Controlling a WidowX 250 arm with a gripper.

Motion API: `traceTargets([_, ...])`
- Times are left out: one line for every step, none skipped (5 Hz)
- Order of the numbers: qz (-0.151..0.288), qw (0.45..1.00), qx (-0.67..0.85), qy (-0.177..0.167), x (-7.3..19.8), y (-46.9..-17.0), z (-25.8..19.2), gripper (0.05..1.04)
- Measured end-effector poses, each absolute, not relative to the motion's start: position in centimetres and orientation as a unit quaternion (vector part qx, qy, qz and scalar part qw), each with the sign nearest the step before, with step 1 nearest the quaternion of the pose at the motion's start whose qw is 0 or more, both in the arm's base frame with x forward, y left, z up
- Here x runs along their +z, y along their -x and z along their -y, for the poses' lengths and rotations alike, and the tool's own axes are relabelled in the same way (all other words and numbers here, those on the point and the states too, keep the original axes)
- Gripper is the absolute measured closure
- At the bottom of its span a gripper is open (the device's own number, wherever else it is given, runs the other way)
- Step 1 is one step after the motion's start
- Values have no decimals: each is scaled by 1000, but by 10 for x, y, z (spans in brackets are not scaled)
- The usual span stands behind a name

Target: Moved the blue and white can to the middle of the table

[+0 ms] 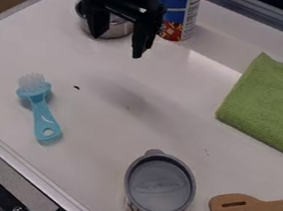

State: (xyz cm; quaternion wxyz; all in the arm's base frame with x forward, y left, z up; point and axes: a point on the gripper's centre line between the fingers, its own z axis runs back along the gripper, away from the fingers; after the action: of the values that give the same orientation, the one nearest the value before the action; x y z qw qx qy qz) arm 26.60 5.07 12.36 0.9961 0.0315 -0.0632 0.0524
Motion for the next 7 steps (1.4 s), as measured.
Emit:
traceTargets([51,997,54,-30,117,-264,-50,84])
traceTargets([55,996,55,-40,112,-287,-57,84])
traceTargets([82,995,42,-31,128,-315,-67,84])
traceTargets([114,992,49,-27,134,-341,-86,84])
traceTargets([147,987,51,-25,149,-364,-98,85])
traceTargets([171,983,60,-22,159,-382,-104,84])
traceTargets([186,981,58,-23,164,-397,-107,84])
